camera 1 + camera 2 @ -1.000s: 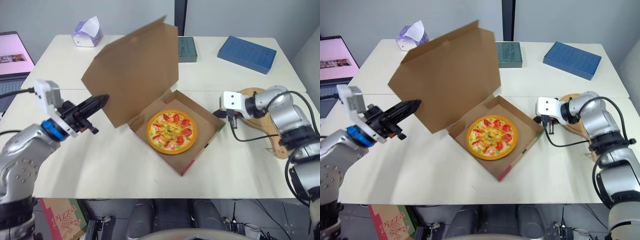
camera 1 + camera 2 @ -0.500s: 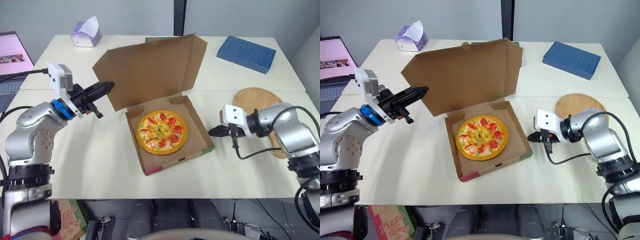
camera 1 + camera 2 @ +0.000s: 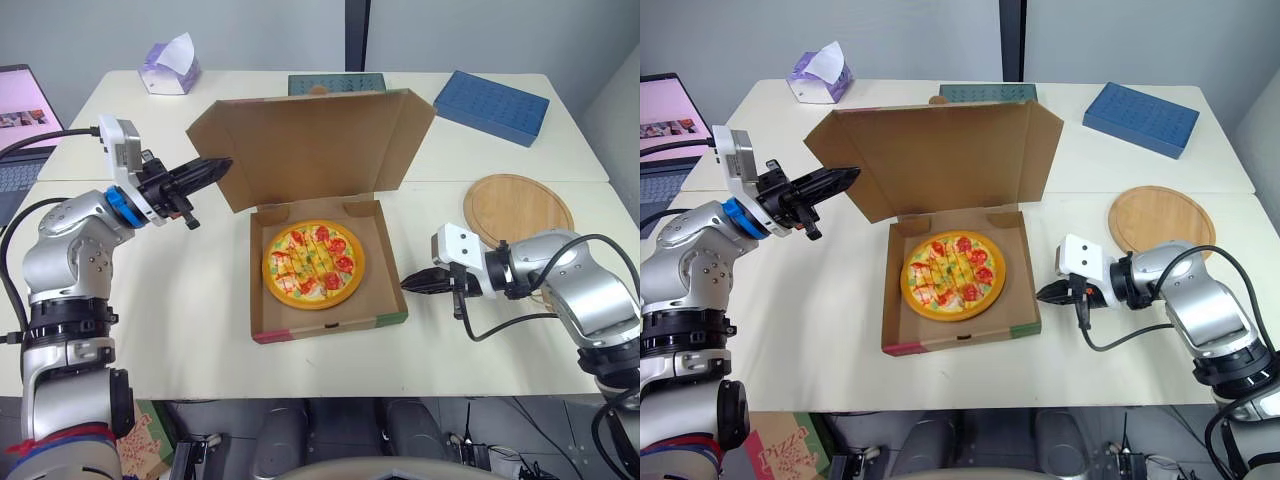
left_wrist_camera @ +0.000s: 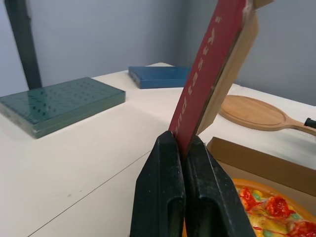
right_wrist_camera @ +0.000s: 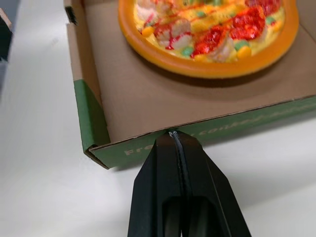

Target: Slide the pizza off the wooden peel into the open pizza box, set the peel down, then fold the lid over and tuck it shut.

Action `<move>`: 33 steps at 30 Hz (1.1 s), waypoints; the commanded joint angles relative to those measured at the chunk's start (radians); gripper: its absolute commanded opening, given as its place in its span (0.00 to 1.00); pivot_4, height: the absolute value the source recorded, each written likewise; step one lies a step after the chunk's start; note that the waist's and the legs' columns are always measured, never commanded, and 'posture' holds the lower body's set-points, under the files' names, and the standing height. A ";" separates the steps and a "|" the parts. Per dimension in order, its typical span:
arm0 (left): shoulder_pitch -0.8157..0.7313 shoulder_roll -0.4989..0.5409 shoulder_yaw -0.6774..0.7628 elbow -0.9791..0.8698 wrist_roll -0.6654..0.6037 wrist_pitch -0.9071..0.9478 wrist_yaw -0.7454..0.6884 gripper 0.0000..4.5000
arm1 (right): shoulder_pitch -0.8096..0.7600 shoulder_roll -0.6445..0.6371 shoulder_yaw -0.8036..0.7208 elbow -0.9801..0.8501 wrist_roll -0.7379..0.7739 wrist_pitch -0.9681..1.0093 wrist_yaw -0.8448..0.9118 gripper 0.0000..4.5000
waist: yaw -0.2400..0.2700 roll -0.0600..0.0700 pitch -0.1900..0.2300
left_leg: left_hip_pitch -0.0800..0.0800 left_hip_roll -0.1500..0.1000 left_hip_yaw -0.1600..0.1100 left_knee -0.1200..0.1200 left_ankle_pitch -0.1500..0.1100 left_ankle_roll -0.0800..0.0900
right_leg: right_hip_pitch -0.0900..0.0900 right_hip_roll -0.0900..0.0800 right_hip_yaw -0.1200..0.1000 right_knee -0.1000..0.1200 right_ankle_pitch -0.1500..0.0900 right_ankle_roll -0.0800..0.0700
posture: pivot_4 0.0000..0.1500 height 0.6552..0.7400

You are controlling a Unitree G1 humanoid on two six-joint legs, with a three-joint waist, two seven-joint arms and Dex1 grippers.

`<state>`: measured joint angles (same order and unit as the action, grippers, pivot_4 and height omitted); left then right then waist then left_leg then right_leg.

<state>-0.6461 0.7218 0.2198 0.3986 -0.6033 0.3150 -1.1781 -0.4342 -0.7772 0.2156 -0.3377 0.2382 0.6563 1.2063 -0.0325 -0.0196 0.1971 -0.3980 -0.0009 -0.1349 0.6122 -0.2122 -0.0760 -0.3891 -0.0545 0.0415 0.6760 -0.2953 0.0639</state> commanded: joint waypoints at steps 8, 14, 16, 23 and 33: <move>-0.127 0.003 -0.021 0.160 0.076 -0.071 -0.142 0.00 | 0.039 0.010 -0.039 -0.075 0.067 0.016 -0.100 0.01 | 0.000 0.000 0.000 | 0.000 0.000 0.000 0.000 0.000 0.000 | 0.000 0.000 0.000 0.000 0.000 0.000 | 1.00 1.00; -0.144 0.011 -0.011 0.173 0.086 -0.078 -0.171 0.00 | 0.053 0.019 -0.172 -0.065 0.141 0.019 -0.156 0.01 | 0.000 0.000 0.000 | 0.000 0.000 0.000 0.000 0.000 0.000 | 0.000 0.000 0.000 0.000 0.000 0.000 | 1.00 1.00; -0.148 0.013 -0.008 0.174 0.086 -0.075 -0.177 0.00 | 0.048 0.028 -0.211 -0.051 0.161 0.026 -0.184 0.01 | 0.000 0.000 0.000 | 0.000 0.000 0.000 0.000 0.000 0.000 | 0.000 0.000 0.000 0.000 0.000 0.000 | 1.00 1.00; -0.157 0.013 -0.001 0.180 0.090 -0.068 -0.194 0.00 | -0.031 0.108 -0.317 0.080 0.144 -0.017 -0.356 0.36 | 0.000 0.000 0.000 | 0.000 0.000 0.000 0.000 0.000 0.000 | 0.000 0.000 0.000 0.002 0.000 0.000 | 1.00 1.00; -0.165 0.015 -0.003 0.184 0.094 -0.062 -0.210 0.00 | -0.183 0.249 -0.327 0.155 0.199 0.065 -0.515 0.75 | -0.002 0.000 0.000 | 0.000 0.000 -0.001 0.000 0.000 0.000 | -0.001 0.000 0.000 0.003 0.000 0.000 | 1.00 1.00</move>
<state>-0.7834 0.7233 0.2051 0.5939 -0.5048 0.2545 -1.3684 -0.5866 -0.5367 -0.0968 -0.1635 0.4084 0.7081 0.7041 -0.0348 -0.0198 0.1971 -0.3984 -0.0012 -0.1355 0.6125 -0.2121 -0.0757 -0.3901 -0.0545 0.0413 0.6791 -0.2953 0.0639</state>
